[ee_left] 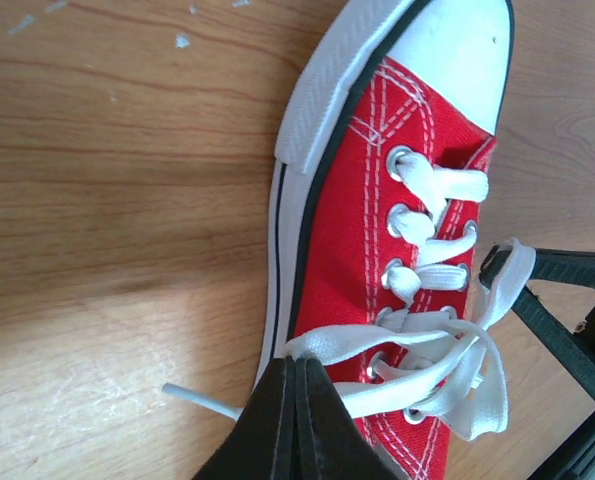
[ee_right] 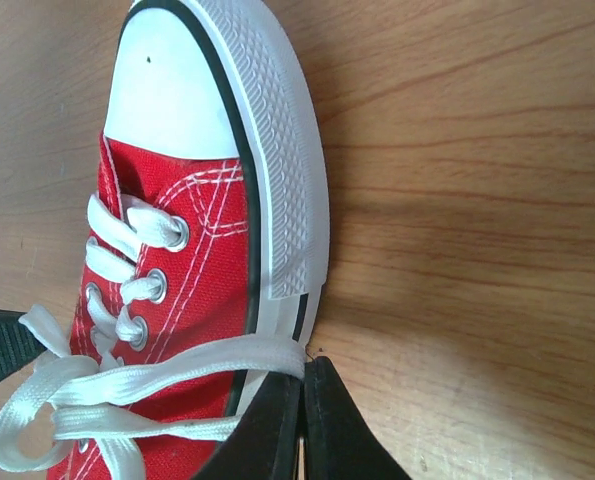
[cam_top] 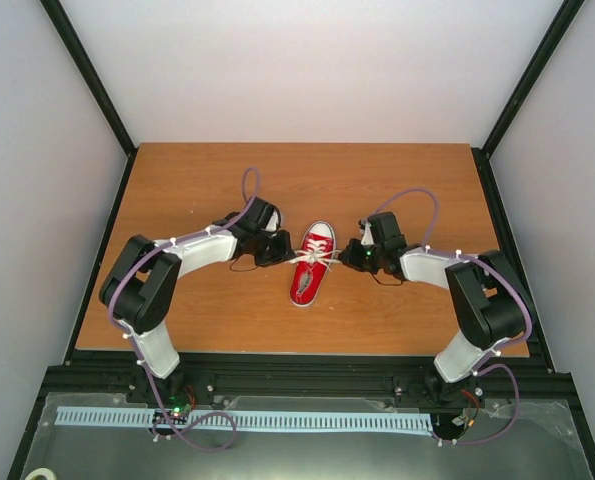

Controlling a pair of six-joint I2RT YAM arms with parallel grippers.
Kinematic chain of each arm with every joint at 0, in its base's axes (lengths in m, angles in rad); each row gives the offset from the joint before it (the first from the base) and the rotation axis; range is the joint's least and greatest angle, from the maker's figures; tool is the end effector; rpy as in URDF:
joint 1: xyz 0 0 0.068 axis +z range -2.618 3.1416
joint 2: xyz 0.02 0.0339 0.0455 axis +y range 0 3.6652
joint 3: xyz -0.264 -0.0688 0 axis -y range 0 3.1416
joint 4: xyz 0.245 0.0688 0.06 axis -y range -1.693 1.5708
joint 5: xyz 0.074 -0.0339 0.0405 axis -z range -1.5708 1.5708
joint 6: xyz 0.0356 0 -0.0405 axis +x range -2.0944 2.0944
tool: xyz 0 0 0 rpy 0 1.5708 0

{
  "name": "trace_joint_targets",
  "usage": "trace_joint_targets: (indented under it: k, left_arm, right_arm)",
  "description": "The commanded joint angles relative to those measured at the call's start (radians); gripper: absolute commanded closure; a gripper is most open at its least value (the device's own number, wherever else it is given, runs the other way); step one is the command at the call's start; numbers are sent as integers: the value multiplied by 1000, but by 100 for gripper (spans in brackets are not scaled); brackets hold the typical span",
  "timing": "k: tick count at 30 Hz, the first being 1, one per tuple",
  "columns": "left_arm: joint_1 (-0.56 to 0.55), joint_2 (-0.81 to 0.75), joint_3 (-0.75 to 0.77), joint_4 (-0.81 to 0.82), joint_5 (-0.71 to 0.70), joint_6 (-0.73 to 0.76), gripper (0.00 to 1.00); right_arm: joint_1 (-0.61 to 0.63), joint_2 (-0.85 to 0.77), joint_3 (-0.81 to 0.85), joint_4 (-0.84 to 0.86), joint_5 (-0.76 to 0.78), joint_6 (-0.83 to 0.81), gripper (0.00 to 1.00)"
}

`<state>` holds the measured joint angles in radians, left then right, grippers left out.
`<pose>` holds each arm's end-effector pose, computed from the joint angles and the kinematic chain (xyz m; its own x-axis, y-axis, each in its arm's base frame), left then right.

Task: Tie the shoes

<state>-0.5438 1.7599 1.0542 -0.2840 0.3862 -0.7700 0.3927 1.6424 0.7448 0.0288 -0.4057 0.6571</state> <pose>0.2958 -0.1945 0.1701 -0.9703 -0.1669 -0.1749 -0.0268 0.7934 -0.6082 0.2787 0.1306 0.1412 -0.9171 0.2276 -0.3272 -0.0339 0.7734 0.6330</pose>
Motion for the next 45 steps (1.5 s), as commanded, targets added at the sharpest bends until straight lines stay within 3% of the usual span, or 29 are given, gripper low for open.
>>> trace_joint_targets:
  k: [1,45]
  left_arm:
    - [25,-29,-7,14,-27,-23,99]
    - [83,9,-5,0,-55,-5,99]
  right_arm:
    - [-17,-28,-10,-13,32,-22,97]
    - [-78,-11,-27,-14,41,-34,97]
